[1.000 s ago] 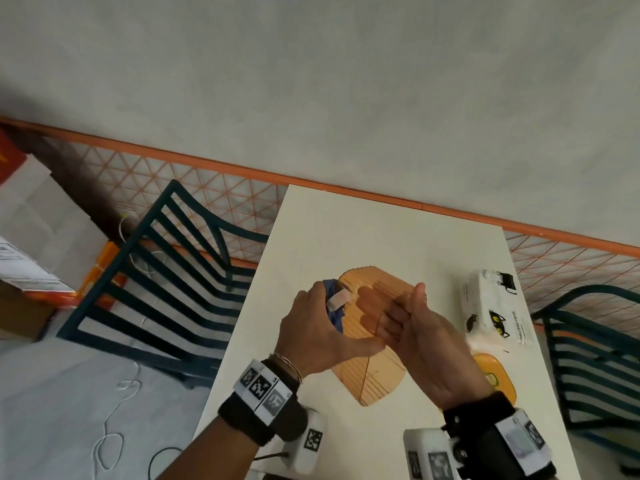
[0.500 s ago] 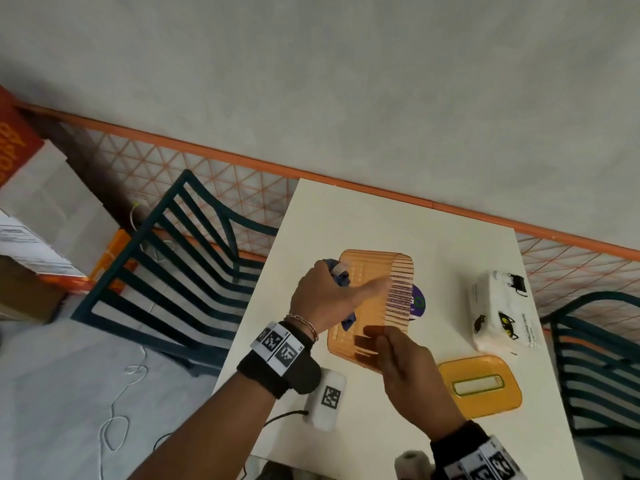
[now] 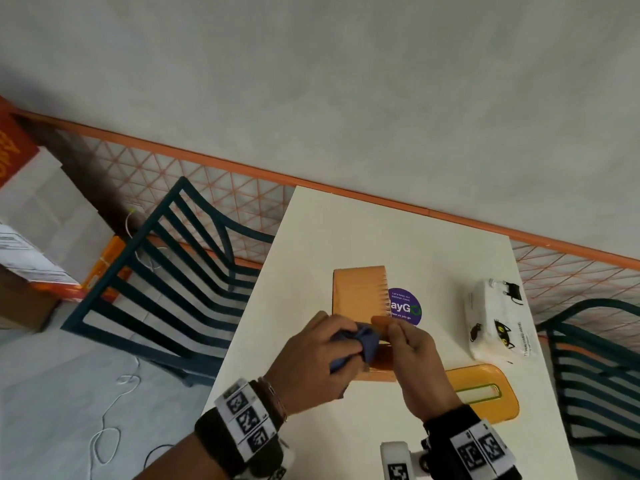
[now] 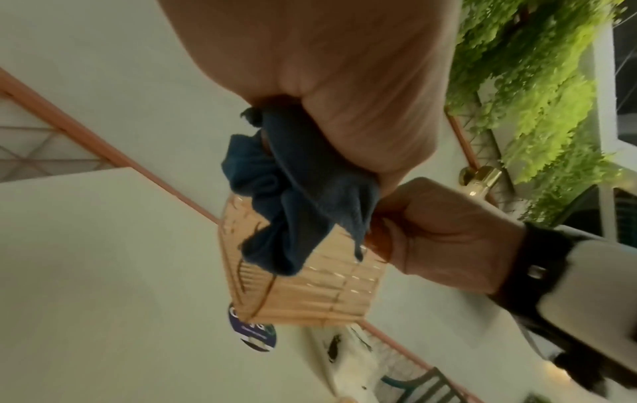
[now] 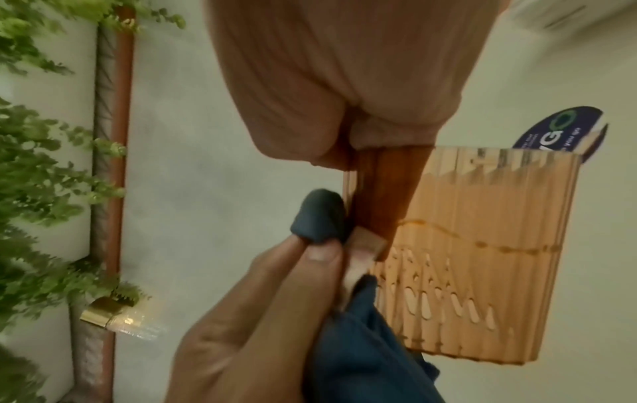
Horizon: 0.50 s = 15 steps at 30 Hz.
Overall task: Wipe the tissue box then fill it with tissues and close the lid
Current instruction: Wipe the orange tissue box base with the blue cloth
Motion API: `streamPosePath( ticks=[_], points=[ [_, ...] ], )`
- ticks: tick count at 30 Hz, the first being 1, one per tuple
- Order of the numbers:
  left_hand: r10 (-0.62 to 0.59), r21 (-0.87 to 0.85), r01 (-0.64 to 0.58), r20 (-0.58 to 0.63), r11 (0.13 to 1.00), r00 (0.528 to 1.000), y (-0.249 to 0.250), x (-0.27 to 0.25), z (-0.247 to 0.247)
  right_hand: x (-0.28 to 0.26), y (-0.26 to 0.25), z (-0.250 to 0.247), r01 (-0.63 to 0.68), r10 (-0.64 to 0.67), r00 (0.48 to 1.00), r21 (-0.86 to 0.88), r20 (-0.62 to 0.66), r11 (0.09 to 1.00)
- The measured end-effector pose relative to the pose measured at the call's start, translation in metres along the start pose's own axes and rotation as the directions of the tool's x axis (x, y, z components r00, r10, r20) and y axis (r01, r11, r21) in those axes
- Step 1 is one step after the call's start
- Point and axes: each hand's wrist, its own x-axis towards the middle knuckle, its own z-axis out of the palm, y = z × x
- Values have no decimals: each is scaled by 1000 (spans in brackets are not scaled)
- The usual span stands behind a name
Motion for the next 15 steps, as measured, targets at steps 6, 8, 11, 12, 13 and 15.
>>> streamPosePath(
  ticks=[6, 8, 11, 12, 13, 15],
  points=[
    [-405, 26, 411, -125, 911, 906, -23, 70, -8, 0, -10, 15, -13, 11, 997, 21, 76, 1000],
    [-326, 137, 348, -161, 927, 932, -5, 80, -5, 6, -15, 13, 25, -25, 998, -7, 49, 1000],
    [-111, 167, 133, -135, 977, 985, 21, 56, 1, 15, -13, 1, 29, -29, 999, 16, 15, 999],
    [-58, 160, 73, -99, 984, 993, 22, 43, 2, 14, -13, -3, 19, -19, 1000, 39, 9, 999],
    [-48, 144, 57, -67, 988, 997, 17, 33, 2, 12, -12, -5, 14, -15, 1000, 54, 9, 998],
    [-177, 80, 181, -53, 980, 983, -3, 28, -2, 6, -9, -6, 10, -11, 1000, 51, 25, 999]
  ],
)
